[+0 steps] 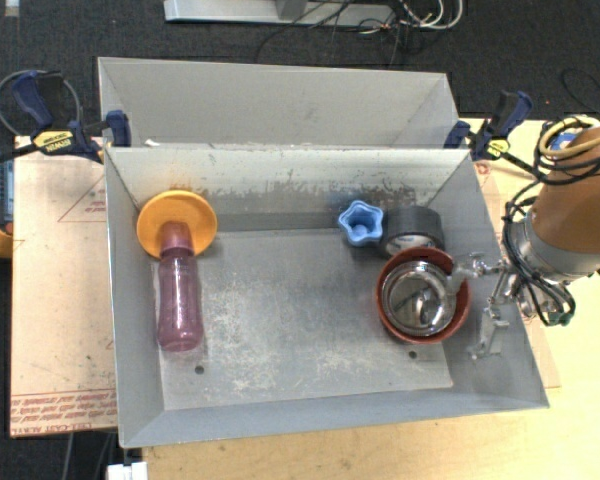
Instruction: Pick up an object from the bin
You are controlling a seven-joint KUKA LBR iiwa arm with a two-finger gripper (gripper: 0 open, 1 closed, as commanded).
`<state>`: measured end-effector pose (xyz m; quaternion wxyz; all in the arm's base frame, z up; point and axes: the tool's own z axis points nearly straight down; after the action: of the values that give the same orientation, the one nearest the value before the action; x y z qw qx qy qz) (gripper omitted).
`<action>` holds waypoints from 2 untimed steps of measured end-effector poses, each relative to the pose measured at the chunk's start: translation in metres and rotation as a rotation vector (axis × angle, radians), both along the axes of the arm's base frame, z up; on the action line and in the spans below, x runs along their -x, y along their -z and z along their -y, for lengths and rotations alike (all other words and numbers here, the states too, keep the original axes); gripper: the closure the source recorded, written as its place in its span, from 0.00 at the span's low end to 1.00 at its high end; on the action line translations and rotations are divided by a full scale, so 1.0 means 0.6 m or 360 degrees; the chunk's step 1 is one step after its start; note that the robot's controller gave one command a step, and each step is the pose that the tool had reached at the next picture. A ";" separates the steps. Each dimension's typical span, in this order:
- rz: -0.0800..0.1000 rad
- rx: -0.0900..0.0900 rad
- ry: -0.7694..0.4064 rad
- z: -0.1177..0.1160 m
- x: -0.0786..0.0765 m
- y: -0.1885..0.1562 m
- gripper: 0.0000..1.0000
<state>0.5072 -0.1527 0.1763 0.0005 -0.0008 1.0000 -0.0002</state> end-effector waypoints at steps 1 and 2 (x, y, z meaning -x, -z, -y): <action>0.0000 0.0000 0.0000 0.000 0.000 0.000 0.00; -0.0003 -0.0003 -0.0399 -0.006 -0.018 0.104 0.00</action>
Offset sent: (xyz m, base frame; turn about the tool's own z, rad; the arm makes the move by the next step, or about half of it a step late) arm 0.0109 0.0023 -0.0613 -0.2572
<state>0.5181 -0.1489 0.1139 -0.0002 -0.1258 0.9921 0.0007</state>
